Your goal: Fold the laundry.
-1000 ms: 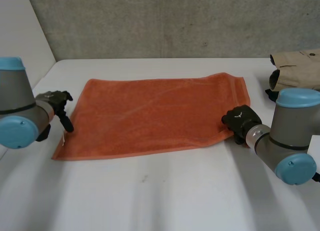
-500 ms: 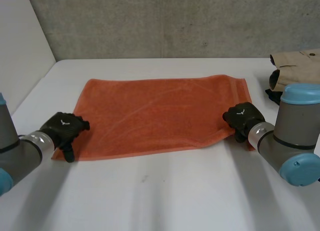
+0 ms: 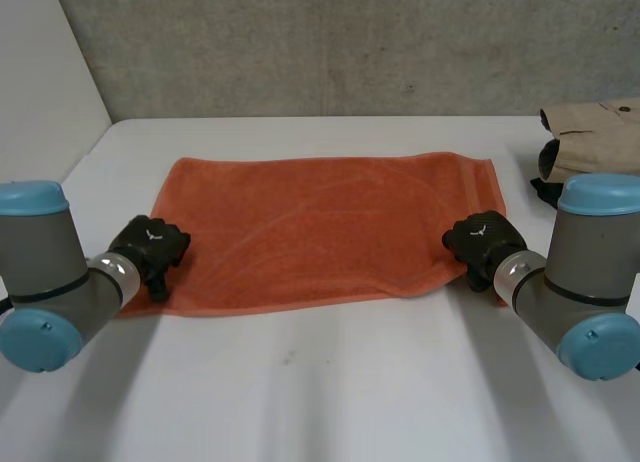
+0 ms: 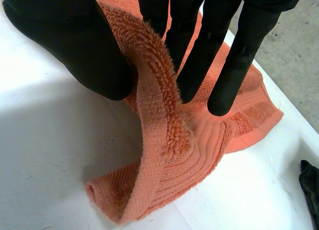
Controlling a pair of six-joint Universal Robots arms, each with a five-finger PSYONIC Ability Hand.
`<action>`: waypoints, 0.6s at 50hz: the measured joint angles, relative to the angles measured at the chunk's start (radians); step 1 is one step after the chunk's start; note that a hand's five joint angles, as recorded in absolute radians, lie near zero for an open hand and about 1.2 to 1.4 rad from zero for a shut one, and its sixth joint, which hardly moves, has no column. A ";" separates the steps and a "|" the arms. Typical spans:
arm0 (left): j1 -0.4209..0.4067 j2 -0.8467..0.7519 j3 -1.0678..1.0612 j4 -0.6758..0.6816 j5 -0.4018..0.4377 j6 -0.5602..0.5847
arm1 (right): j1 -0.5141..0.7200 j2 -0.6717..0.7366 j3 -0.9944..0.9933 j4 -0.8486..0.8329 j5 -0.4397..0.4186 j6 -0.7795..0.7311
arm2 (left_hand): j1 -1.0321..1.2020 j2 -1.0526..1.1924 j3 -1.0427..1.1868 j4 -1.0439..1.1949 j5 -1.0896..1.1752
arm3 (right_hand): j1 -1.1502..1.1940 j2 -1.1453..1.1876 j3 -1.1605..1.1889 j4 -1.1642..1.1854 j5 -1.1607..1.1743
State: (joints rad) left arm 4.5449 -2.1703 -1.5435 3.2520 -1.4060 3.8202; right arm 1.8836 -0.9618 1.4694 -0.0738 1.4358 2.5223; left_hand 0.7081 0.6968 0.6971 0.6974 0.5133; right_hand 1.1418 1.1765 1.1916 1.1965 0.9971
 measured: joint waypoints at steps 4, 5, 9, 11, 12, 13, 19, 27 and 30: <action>-0.003 -0.005 0.032 0.001 -0.012 -0.008 | 0.001 -0.002 0.004 0.000 0.000 0.000 | 0.162 0.157 0.155 0.153 0.155 | 0.000 0.000 0.000 0.000 0.000; -0.003 -0.006 0.038 0.000 -0.012 -0.010 | 0.001 -0.002 0.004 0.000 0.000 0.000 | 0.230 0.229 0.226 0.217 0.219 | 0.000 0.000 0.000 0.000 0.000; -0.004 -0.017 0.069 -0.006 -0.012 -0.022 | 0.002 -0.009 0.008 -0.001 0.000 0.000 | 0.447 0.469 0.461 0.468 0.461 | 0.000 0.000 0.000 0.000 0.000; -0.005 -0.018 0.077 -0.014 -0.012 -0.025 | 0.003 -0.012 0.009 0.000 0.000 0.000 | 0.447 0.494 0.486 0.493 0.468 | 0.000 0.000 0.000 0.000 0.000; -0.006 -0.016 0.081 -0.023 -0.011 -0.028 | 0.003 -0.015 0.010 0.000 0.000 0.000 | 0.447 0.496 0.488 0.495 0.468 | 0.000 0.000 0.000 0.000 0.000; -0.006 -0.014 0.083 -0.031 -0.010 -0.030 | 0.003 -0.017 0.010 0.001 -0.001 0.000 | 0.447 0.496 0.489 0.495 0.468 | 0.000 0.000 0.000 0.000 0.000; -0.002 0.035 0.060 -0.087 0.001 -0.042 | -0.004 -0.043 0.011 0.015 -0.006 -0.001 | 0.447 0.496 0.489 0.495 0.468 | 0.000 0.000 0.000 0.000 0.000; 0.012 0.135 -0.028 -0.109 0.054 -0.048 | -0.020 -0.062 0.006 0.050 -0.033 -0.004 | 0.063 0.121 0.123 0.145 0.140 | 0.000 0.000 0.000 0.000 0.000; 0.010 0.146 -0.052 -0.107 0.067 -0.036 | -0.021 -0.061 0.004 0.059 -0.039 -0.005 | -0.214 -0.160 -0.158 -0.158 -0.151 | 0.000 0.000 0.000 0.000 0.000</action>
State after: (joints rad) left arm 4.5549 -2.0242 -1.5956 3.1452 -1.3386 3.7841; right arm 1.8627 -1.0227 1.4737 -0.0148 1.3966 2.5173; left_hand 0.4939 0.5369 0.5395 0.5390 0.3625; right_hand 1.1418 1.1765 1.1916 1.1965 0.9971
